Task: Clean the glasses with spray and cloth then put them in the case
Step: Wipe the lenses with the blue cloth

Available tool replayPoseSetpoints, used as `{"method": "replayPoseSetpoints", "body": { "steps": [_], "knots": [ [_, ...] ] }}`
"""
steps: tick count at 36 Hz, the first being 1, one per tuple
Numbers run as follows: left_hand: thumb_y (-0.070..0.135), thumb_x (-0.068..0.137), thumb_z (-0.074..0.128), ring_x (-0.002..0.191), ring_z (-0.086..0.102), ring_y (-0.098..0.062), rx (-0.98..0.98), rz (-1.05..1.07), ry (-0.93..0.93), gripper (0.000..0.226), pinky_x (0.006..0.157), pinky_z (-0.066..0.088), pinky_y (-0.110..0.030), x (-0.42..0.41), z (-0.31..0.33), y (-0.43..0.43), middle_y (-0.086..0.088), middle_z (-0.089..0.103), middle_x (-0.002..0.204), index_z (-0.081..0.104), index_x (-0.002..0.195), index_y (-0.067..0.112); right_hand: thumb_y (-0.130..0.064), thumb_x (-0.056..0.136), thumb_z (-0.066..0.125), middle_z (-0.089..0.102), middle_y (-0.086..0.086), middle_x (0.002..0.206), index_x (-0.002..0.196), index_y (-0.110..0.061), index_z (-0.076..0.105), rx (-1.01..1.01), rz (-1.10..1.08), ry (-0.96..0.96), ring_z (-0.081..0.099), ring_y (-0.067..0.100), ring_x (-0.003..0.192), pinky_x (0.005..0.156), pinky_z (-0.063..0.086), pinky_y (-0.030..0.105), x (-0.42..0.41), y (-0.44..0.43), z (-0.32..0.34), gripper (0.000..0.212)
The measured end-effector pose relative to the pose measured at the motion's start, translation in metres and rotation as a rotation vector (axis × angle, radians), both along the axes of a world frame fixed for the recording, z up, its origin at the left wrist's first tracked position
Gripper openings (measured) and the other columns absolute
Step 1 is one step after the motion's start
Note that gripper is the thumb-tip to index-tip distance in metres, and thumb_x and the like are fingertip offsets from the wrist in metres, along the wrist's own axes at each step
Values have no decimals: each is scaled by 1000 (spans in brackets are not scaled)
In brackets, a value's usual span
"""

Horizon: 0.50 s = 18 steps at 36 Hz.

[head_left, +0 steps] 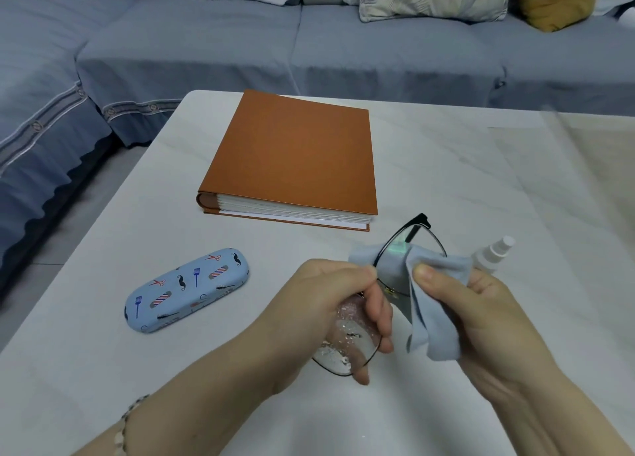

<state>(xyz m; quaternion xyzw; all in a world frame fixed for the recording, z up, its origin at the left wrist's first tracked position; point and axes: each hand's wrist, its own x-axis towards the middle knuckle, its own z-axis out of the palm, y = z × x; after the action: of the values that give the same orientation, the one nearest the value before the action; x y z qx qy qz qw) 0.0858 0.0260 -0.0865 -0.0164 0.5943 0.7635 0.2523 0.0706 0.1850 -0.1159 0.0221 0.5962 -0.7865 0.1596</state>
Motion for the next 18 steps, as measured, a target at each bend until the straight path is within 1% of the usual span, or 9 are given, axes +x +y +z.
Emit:
{"method": "replayPoseSetpoints", "body": {
  "steps": [1, 2, 3, 4, 6, 9, 12, 15, 18],
  "knots": [
    [22, 77, 44, 47, 56, -21, -6, -1, -4, 34, 37, 47, -26, 0, 0, 0, -7, 56, 51, 52, 46, 9, -44, 46, 82, 65, 27, 81, 91, 7, 68, -43, 48, -7, 61, 30, 69, 64, 53, 32, 1, -2, 2, 69],
    [22, 77, 45, 46, 56, -21, -13, -1, -8, 34, 37, 47, -27, 1, 1, 0, -7, 56, 50, 52, 46, 9, -36, 58, 78, 65, 26, 74, 87, 8, 68, -79, 86, -7, 61, 31, 63, 60, 53, 30, 2, -5, 4, 54],
    [22, 77, 45, 44, 55, -21, -22, 0, -8, 35, 37, 47, -26, 1, 2, 0, -7, 56, 50, 52, 46, 8, -27, 67, 69, 65, 22, 64, 78, 7, 69, -93, 106, -3, 60, 28, 54, 54, 51, 28, 4, -8, 7, 36],
    [21, 79, 46, 41, 54, -20, -34, 1, -6, 37, 37, 47, -26, 1, 4, 2, -7, 56, 49, 52, 45, 7, -21, 71, 61, 64, 16, 55, 67, 4, 68, -87, 112, 3, 58, 24, 47, 49, 49, 24, 5, -11, 8, 26],
    [16, 87, 46, 34, 52, -17, -67, 7, -3, 45, 35, 45, -24, 0, 6, 4, -7, 55, 46, 52, 44, 6, -19, 72, 56, 60, 5, 45, 53, -5, 65, -44, 105, 10, 53, 16, 41, 44, 44, 20, 6, -17, 9, 26],
    [13, 91, 38, 31, 51, -14, -81, 17, 3, 48, 34, 45, -24, -2, 10, 6, -8, 54, 44, 50, 46, 2, -20, 73, 62, 55, -1, 42, 41, -13, 58, 25, 107, 29, 49, 12, 38, 42, 41, 17, 4, -23, 12, 33],
    [13, 91, 38, 32, 51, -16, -80, 4, -16, 46, 35, 46, -25, -4, 11, 5, -9, 53, 44, 50, 48, 1, -18, 72, 66, 57, 0, 43, 44, -11, 60, 39, 120, 18, 50, 12, 39, 42, 42, 18, 0, -21, 13, 29],
    [13, 90, 39, 35, 52, -17, -60, -22, -48, 46, 35, 46, -27, -3, 10, 2, -8, 54, 48, 50, 47, 3, -12, 69, 59, 61, 3, 44, 57, -2, 67, 49, 172, 41, 54, 16, 39, 44, 45, 21, -3, -17, 14, 17],
    [13, 90, 40, 42, 53, -20, -54, -28, -63, 44, 37, 46, -27, -4, 9, -1, -9, 54, 51, 49, 48, 5, -8, 69, 57, 64, 8, 48, 57, -1, 67, 24, 235, 30, 57, 19, 42, 46, 49, 23, -6, -13, 17, 18]
  ]
}}
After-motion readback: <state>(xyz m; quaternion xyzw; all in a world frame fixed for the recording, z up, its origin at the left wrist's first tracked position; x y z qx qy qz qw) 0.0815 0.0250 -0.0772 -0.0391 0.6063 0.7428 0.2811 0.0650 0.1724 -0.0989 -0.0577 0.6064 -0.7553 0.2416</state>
